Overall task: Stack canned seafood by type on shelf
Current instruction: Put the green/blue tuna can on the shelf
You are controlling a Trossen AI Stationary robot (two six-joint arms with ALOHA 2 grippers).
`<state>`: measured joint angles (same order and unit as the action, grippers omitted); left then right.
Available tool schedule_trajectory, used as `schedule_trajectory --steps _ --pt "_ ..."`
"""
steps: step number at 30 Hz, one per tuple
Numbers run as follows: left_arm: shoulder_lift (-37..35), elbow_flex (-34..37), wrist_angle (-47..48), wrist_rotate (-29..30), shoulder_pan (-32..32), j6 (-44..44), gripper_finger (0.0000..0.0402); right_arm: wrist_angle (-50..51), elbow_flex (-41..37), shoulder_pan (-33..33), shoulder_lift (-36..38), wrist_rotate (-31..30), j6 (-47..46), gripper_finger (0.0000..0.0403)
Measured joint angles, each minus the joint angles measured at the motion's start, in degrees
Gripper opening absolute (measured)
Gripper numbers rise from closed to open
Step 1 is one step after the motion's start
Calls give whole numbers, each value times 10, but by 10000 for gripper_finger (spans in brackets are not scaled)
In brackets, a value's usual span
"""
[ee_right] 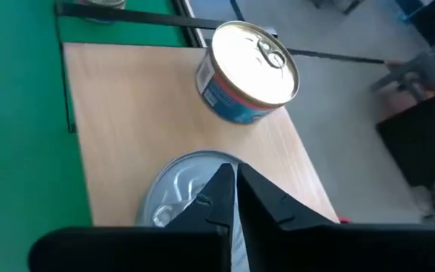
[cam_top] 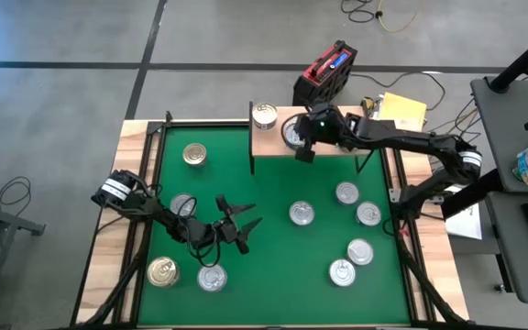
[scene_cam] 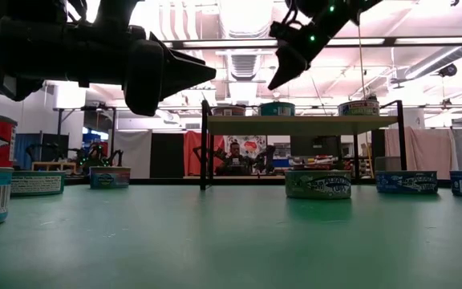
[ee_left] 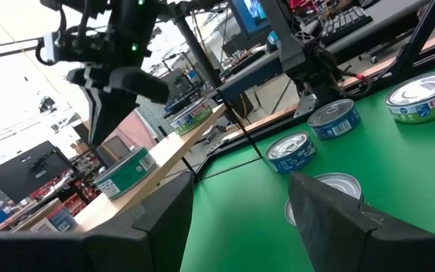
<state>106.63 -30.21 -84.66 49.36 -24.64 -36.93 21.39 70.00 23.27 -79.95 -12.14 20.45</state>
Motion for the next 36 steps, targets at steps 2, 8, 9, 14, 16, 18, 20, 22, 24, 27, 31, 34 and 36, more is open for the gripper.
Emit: schedule_trajectory --steps 2,8,9,14,16,18,20,22,24,27,31,34,36 --pt "0 0 0 0 0 0 201 -3 -1 11 -5 5 -4 9" --pt "0 0 0 0 0 2 201 -31 -26 29 -11 22 -9 9" --pt "0 0 0 0 0 2 201 -35 -32 30 -11 22 -9 9" --pt "0 0 1 0 0 2 201 -73 -60 30 -11 21 -9 9" --pt "0 0 2 0 0 2 201 -90 -74 30 -11 21 -9 9" --pt "0 0 2 0 0 2 201 -105 -85 31 -11 21 -9 9" --pt "0 0 2 0 0 2 201 -112 -89 34 -11 21 -10 9" --pt "0 0 2 0 0 2 201 -118 -93 38 -11 21 -10 9" --pt "0 0 2 0 0 2 201 -119 -94 42 -11 21 -10 9" --pt "0 0 2 0 0 2 201 -123 -95 48 -11 21 -10 9" --pt "0 0 2 0 0 2 201 -132 -97 55 -11 21 -9 9" --pt "0 0 2 0 0 2 201 -135 -97 58 -13 21 -9 9" --pt "0 0 2 0 0 2 201 -138 -97 60 -16 21 -8 9"
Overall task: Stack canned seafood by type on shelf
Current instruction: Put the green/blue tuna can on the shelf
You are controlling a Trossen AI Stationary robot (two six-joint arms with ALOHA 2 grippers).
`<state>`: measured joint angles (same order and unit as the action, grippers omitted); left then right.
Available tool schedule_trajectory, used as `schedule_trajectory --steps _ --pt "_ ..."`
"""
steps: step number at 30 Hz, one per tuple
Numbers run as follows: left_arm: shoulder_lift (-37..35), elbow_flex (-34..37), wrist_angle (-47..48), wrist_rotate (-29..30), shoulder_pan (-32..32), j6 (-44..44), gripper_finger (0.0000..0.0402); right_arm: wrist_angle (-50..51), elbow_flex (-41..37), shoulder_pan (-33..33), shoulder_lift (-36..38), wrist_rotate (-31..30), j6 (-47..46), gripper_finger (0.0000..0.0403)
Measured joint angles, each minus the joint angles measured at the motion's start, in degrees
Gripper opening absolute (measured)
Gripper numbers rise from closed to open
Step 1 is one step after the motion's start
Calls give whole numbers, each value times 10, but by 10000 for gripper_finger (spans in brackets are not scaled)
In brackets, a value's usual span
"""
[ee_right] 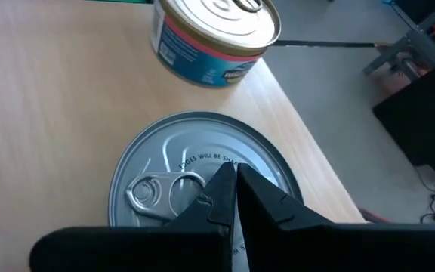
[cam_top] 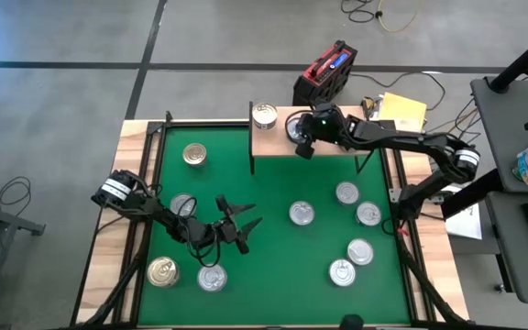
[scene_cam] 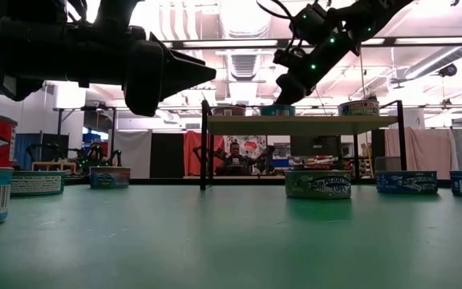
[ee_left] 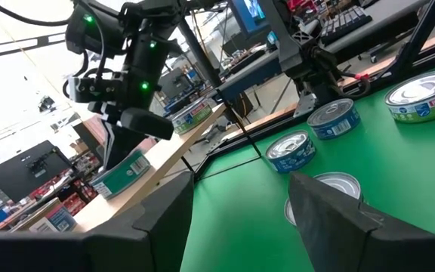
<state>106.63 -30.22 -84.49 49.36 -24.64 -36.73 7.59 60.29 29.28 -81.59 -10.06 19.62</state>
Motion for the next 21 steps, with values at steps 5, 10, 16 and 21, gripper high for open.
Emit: schedule_trajectory --steps 5,10,16,21 --pt "0 0 1 0 0 0 201 -18 1 4 -18 -1 5 9" --pt "0 0 1 0 0 0 201 -37 6 7 -34 -2 5 9" --pt "0 0 2 0 1 -2 201 -32 21 14 -39 -2 5 9" --pt "0 0 2 0 2 -2 201 -27 33 18 -40 -5 -8 9"
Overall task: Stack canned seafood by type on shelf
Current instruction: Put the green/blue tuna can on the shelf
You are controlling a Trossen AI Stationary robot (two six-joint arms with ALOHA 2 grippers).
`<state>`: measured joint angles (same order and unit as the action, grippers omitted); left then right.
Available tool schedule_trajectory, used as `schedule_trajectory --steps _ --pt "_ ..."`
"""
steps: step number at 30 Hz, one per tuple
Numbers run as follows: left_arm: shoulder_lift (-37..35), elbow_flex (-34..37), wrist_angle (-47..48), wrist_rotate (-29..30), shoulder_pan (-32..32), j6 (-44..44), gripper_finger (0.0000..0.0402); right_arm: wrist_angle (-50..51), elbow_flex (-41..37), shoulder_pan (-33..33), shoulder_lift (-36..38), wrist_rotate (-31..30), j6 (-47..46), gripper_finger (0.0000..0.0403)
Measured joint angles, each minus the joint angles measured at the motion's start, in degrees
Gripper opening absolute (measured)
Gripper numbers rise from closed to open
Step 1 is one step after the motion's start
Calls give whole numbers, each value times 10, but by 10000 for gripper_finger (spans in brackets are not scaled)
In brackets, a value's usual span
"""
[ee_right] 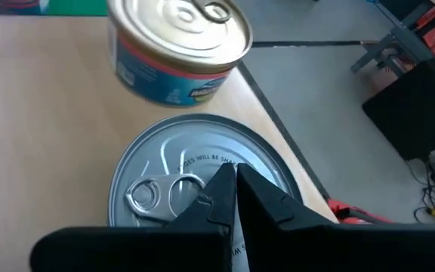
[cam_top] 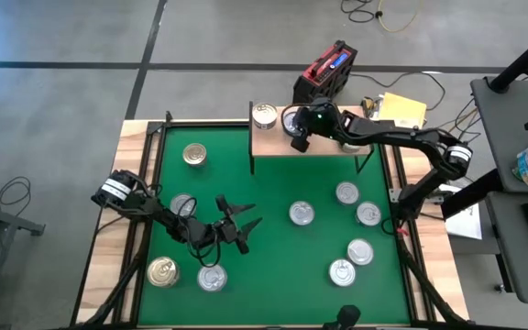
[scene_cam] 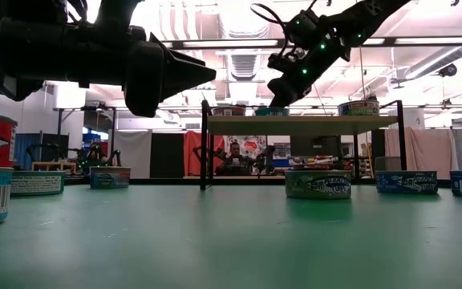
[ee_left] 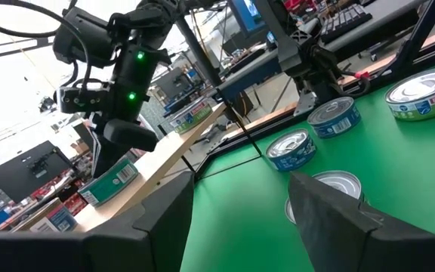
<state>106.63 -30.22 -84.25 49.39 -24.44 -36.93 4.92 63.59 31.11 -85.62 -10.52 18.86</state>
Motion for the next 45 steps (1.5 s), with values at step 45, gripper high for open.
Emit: schedule_trajectory --steps 45 --pt "0 -20 3 0 0 20 201 334 126 31 11 76 -146 9"
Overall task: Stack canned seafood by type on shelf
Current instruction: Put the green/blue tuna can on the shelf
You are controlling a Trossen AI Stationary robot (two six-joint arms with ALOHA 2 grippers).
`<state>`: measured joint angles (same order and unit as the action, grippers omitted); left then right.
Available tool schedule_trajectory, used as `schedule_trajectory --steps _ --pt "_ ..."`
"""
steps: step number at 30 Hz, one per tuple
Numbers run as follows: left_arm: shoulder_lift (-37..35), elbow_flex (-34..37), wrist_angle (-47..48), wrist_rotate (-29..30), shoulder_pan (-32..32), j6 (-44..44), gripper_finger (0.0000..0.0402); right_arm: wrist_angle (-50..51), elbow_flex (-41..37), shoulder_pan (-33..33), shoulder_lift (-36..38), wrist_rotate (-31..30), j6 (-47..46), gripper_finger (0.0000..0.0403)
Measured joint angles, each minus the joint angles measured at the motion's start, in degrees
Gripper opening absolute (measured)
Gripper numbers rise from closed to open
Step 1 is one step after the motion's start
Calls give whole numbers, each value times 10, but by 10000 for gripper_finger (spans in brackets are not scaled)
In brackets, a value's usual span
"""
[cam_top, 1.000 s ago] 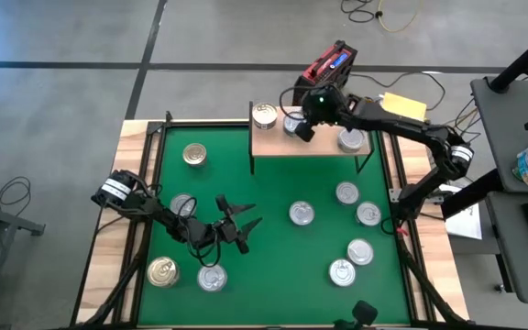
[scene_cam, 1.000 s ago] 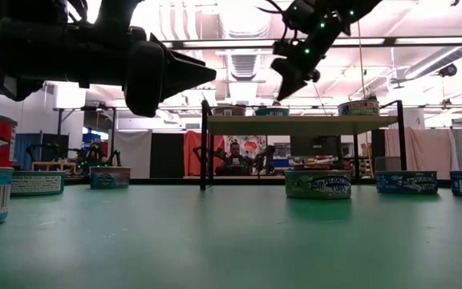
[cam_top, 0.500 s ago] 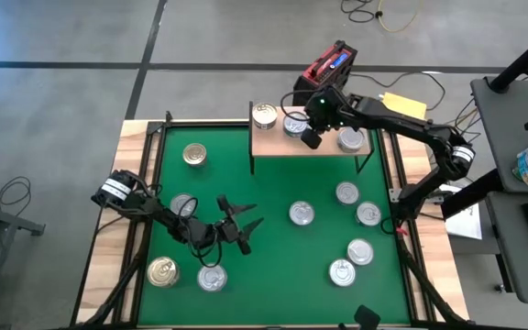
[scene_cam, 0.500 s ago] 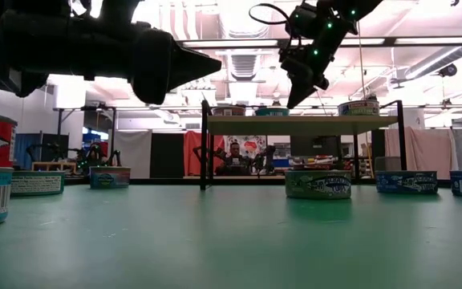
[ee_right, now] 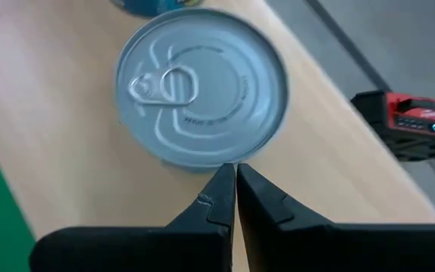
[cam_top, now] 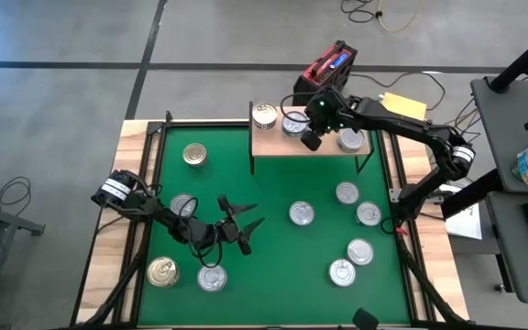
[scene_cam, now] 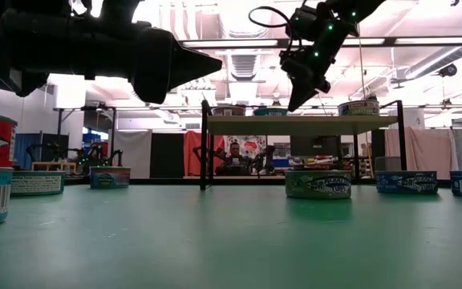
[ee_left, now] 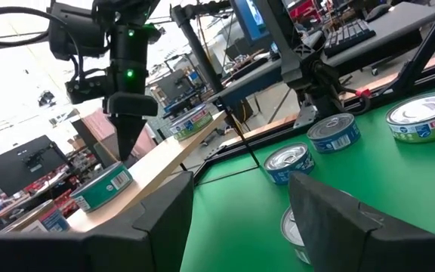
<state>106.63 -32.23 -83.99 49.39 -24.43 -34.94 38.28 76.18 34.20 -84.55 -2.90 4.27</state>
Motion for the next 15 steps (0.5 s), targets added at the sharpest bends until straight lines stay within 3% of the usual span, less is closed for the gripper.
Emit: schedule_trajectory --steps 10,15 --pt "0 0 0 0 0 1 201 0 13 -20 12 -2 -6 9" --pt "0 0 0 -10 0 3 201 -68 17 -2 9 -4 13 9"
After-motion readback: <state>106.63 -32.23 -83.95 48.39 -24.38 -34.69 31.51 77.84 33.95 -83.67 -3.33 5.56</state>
